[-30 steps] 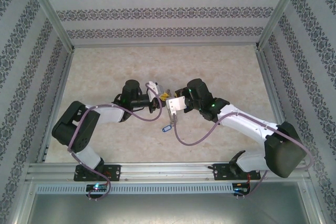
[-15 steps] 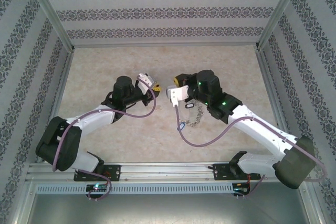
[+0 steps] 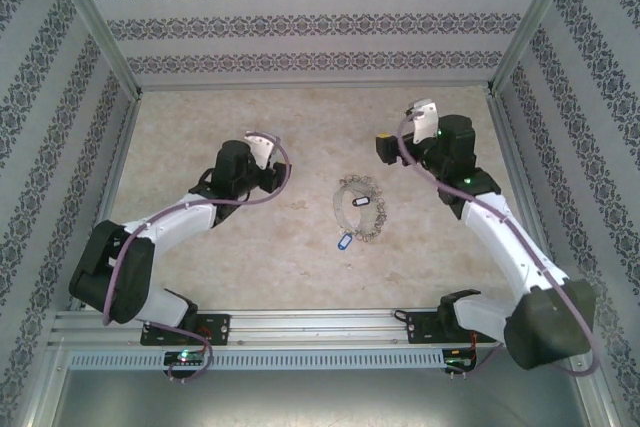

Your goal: Put the keys on the keyring

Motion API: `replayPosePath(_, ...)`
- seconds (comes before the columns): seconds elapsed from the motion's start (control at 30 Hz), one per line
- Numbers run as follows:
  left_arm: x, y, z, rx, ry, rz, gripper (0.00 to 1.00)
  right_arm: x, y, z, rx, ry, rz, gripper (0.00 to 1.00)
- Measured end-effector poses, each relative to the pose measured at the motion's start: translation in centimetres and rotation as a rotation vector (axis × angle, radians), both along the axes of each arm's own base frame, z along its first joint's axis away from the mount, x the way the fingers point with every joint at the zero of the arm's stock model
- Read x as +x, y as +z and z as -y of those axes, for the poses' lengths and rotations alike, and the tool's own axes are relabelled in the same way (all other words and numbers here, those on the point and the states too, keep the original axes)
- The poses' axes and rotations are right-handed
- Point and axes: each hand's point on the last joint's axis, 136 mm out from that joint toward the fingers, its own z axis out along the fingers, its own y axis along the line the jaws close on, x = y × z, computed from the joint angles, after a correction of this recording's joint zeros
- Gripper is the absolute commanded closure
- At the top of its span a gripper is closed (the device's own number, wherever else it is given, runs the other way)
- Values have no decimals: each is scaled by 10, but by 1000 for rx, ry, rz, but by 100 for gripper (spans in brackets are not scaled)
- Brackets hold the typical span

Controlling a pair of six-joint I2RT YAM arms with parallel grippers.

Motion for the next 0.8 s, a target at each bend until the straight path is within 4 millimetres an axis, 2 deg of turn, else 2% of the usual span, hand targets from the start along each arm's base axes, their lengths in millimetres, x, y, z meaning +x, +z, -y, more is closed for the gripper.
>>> replayPosePath(0.1,16,2,-10,-17,102,-68,34,-3,-35,-12,82,-51,-200,11)
replayPosePath(0.17,22,0,-17,-25,153,-109,34,-15,-62,-24,117,-105,-337,18)
replayPosePath(0.23,23,-5,-24,-33,195,-144,34,-25,-84,-31,153,-181,-448,39)
replayPosePath(0.33,20,-13,-34,-37,248,-190,34,-35,-108,-39,196,-284,-548,41)
replayPosePath(0.4,19,-16,-38,-37,273,-206,35,-39,-125,-39,194,-352,-602,49)
replayPosePath(0.47,18,-18,-41,-35,292,-216,35,-40,-143,-35,189,-437,-668,50)
replayPosePath(0.5,18,-19,-41,-34,297,-220,35,-41,-150,-34,196,-477,-694,51)
replayPosePath(0.57,17,-22,-43,-27,304,-231,36,-44,-163,-34,237,-564,-744,60)
replayPosePath(0.67,16,-28,-45,-15,315,-244,37,-52,-174,-47,323,-657,-807,59)
replayPosePath(0.7,16,-29,-45,-13,316,-248,37,-53,-177,-51,344,-684,-827,61)
replayPosePath(0.8,15,-32,-46,-8,317,-258,38,-51,-188,-58,410,-774,-875,61)
